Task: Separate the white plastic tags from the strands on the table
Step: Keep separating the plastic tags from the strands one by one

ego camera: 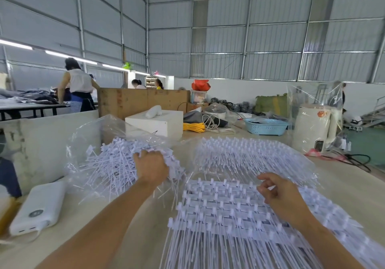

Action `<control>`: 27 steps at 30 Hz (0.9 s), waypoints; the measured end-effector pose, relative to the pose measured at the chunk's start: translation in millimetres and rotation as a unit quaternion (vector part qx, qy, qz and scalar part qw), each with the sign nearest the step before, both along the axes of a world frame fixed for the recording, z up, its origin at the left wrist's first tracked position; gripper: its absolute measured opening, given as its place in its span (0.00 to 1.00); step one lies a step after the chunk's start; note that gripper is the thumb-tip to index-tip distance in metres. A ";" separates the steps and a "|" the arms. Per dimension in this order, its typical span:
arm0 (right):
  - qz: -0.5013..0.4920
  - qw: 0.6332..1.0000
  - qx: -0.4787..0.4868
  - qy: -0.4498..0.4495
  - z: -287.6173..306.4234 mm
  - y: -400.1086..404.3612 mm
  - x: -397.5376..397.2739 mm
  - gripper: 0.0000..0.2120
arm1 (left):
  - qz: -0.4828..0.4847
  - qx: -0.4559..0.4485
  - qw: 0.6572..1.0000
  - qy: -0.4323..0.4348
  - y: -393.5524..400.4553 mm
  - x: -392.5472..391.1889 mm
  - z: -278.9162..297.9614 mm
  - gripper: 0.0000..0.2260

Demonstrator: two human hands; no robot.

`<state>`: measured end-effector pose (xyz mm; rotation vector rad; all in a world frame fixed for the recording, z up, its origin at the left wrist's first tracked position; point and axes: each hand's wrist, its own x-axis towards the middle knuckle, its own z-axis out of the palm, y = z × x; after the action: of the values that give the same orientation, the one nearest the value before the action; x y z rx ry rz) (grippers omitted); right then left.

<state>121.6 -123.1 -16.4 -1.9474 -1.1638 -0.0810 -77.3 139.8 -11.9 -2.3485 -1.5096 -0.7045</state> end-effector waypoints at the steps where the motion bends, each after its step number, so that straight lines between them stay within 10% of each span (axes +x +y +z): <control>1: -0.001 1.000 -0.001 0.000 0.2 0.1 -0.6 0.12 | 0.030 -0.032 0.997 0.061 10.6 -5.3 -1.9 0.19; 10: 0.003 1.000 -0.020 -0.004 -5.7 1.6 0.6 0.11 | 0.054 -0.137 0.970 0.194 61.3 -14.4 10.8 0.35; 18: 0.012 0.999 -0.045 -0.017 -6.1 1.8 2.9 0.04 | 0.044 -0.129 0.948 0.289 -35.1 13.1 56.8 0.16; 21: 0.004 0.997 -0.075 -0.035 -0.9 1.0 3.0 0.03 | -0.117 -0.108 0.956 0.246 -76.5 19.4 59.3 0.08; 24: -0.050 0.976 -0.170 -0.123 1.8 -3.8 8.6 0.07 | -0.348 -0.241 0.888 0.177 -105.7 30.9 55.6 0.08; 27: -0.074 0.962 -0.252 -0.081 1.1 -14.1 16.7 0.18 | -0.368 -0.311 0.845 0.231 -112.3 41.3 44.6 0.19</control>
<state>138.3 -137.2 -15.3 -2.5166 -1.2260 -0.0241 -36.0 27.4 32.7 -3.2873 -0.6320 0.3232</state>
